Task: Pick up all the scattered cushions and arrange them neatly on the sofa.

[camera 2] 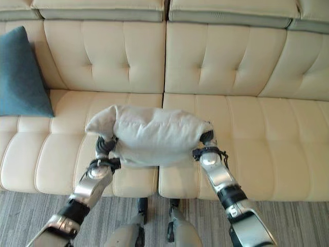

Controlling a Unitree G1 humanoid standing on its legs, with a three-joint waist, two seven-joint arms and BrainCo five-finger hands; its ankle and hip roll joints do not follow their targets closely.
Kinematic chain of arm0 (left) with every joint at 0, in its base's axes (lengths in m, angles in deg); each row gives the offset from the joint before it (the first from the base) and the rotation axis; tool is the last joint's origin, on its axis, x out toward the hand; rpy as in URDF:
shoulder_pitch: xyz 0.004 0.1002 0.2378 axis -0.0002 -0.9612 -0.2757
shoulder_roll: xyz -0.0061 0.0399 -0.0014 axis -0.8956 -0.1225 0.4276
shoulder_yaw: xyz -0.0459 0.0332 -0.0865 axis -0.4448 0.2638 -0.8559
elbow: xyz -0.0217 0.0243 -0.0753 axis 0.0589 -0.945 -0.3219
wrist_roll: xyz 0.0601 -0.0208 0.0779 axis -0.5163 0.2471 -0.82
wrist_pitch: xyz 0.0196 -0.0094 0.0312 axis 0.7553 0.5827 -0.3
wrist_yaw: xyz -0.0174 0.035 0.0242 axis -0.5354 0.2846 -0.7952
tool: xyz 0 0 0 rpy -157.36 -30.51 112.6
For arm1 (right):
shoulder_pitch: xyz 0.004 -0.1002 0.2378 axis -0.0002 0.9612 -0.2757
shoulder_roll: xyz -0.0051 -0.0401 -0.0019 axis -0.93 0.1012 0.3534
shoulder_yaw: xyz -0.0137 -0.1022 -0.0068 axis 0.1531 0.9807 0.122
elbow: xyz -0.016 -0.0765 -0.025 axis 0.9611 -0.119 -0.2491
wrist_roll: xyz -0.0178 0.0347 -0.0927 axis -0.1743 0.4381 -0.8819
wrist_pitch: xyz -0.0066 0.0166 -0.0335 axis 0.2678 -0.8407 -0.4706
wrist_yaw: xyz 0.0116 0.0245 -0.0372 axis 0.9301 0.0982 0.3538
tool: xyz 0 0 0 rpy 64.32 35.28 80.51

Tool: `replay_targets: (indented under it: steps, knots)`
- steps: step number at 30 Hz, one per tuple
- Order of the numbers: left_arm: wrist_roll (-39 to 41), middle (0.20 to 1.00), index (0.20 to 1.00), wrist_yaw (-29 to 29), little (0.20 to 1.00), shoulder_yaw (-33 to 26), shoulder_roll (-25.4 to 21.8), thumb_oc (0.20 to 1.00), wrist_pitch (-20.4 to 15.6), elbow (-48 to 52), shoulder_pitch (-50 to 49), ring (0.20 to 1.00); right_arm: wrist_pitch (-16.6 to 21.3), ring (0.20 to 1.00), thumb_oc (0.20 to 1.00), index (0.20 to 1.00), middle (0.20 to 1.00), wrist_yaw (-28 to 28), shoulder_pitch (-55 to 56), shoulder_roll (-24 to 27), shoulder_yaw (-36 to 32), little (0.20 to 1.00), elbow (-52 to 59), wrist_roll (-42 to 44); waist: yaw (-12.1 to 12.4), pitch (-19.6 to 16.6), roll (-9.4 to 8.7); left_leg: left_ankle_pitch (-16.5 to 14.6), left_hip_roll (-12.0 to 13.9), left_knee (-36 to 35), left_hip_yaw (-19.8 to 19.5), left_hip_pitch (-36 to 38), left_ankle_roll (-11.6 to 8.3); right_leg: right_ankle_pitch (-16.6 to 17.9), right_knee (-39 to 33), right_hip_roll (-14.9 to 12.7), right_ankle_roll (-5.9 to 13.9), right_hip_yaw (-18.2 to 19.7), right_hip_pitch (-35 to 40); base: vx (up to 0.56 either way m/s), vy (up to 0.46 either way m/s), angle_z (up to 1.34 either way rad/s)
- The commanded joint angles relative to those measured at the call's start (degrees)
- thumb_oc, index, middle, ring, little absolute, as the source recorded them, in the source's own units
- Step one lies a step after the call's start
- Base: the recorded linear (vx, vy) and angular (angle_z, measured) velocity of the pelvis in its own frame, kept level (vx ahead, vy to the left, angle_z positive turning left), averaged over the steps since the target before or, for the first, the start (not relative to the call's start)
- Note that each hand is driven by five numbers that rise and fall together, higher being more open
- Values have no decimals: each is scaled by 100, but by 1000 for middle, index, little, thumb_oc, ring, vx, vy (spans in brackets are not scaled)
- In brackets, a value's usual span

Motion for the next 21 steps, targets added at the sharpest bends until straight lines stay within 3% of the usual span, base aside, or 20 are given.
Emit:
replay_targets:
  steps: [1, 4, 8, 9, 10, 11, 12, 13, 14, 17, 18, 19, 21]
  knots:
    - [-285, 200, 200, 201, 200, 372, -183, 200, -438, -551, 1346, 200, 344, 200, 200, 200, 200, -307, -1089, -93, 212, 200, -233, 299, 34, 134, -92, -370, 152, -45, -10, 186, -297, -1030, 166, -105, 419, 40, 305, 0, 0, 0]
    - [-90, 200, 200, 208, 200, 506, -415, 200, -470, -1374, 2207, 200, 379, 200, 200, 200, 200, -296, -1847, -87, 433, 200, -1092, 568, 4, 164, -96, -331, 183, -45, 2, 28, -339, -956, 144, -76, 449, 71, 131, 7, -4, -2]
    - [558, 200, 200, -161, 200, 529, -532, 200, -469, -2667, 2928, 200, 159, 200, 200, 200, 200, 216, -2710, 68, 1061, 200, -2525, 491, 4, 132, -114, -282, 195, -45, 11, -52, -407, -881, 89, -57, 462, 62, 62, 10, -21, -9]
    - [852, 200, 200, -374, 200, 453, -582, 200, -465, -3024, 3078, 200, 55, 922, 922, 922, 922, 386, -2950, 138, 1284, 922, -2955, 312, 6, 154, -109, -282, 202, -45, 13, -32, -424, -881, 85, -54, 463, 63, 81, 2, -30, -5]
    - [1249, 536, 536, -566, 536, 316, -675, 536, -482, -3325, 3174, 536, -64, 1000, 1000, 1000, 1000, 563, -3162, 237, 1498, 1000, -3263, 125, 19, 147, -112, -262, 203, -45, -2, -44, -435, -850, 57, -56, 465, 54, 82, 6, -26, -4]
    - [1575, 821, 821, -752, 821, 242, -755, 821, -456, -3523, 3202, 821, -171, 1000, 1000, 1000, 1000, 758, -3246, 345, 1667, 1000, -3491, 32, 39, 137, -114, -254, 204, -45, -14, -43, -443, -845, 45, -53, 462, 51, 88, 0, 0, 0]
    - [1808, 1000, 1000, -998, 1000, 228, -900, 1000, -402, -3731, 3273, 1000, -256, 1000, 1000, 1000, 1000, 927, -3322, 431, 1700, 1000, -3687, 158, 42, 137, -99, -254, 204, -45, -32, -31, -451, -845, 17, -48, 461, 44, 116, 0, 0, 0]
    - [1808, 1000, 1000, -1000, 1000, 228, -901, 1000, -402, -3734, 3276, 1000, -255, 1000, 1000, 1000, 1000, 927, -3324, 430, 1701, 1000, -3688, 158, 41, 139, -99, -254, 204, -45, -32, -30, -451, -845, 16, -48, 461, 43, 118, 0, 0, 0]
    - [2094, 1000, 1000, -1216, 1000, 37, -1407, 1000, -345, -3889, 3185, 1000, -299, 1000, 1000, 1000, 1000, 937, -3278, 771, 1428, 1000, -3796, 549, 53, 116, -79, -273, 200, -45, -42, 36, -464, -866, 8, -44, 469, 27, 176, 32, 8, 2]
    - [2298, 1000, 1000, -1398, 1000, -437, -1893, 1000, -354, -3746, 2647, 1000, -94, 1000, 1000, 1000, 1000, 670, -2615, 1086, 430, 1000, -3553, 1391, 37, 84, 6, -351, 195, -45, -37, 181, -460, -931, 8, -45, 482, 25, 324, 44, 21, -2]
    - [2296, 1000, 1000, -1396, 1000, -433, -1893, 1000, -352, -3736, 2633, 1000, -100, 1000, 1000, 1000, 1000, 662, -2589, 1083, 419, 1000, -3532, 1389, 36, 67, -2, -336, 189, -45, -38, 165, -457, -921, 8, -51, 481, 23, 309, 36, 32, 1]
    - [1802, 1000, 1000, -1520, 1000, -611, -2208, 1000, -321, -3480, 2030, 1000, 150, 1000, 1000, 1000, 1000, 559, -1928, 1257, -155, 1000, -2952, 1575, 26, 56, 61, -386, 186, -45, -36, 265, -453, -975, 8, -65, 482, 12, 421, 27, 38, 1]
    - [1266, 1000, 1000, -1535, 1000, -862, -2374, 1000, -366, -2877, 1253, 1000, 378, 1000, 1000, 1000, 1000, 440, -1131, 1565, -604, 1000, -2362, 1368, 28, -18, 112, -412, 163, -45, -30, 321, -445, -1001, 8, -99, 487, -30, 492, 37, 47, 3]
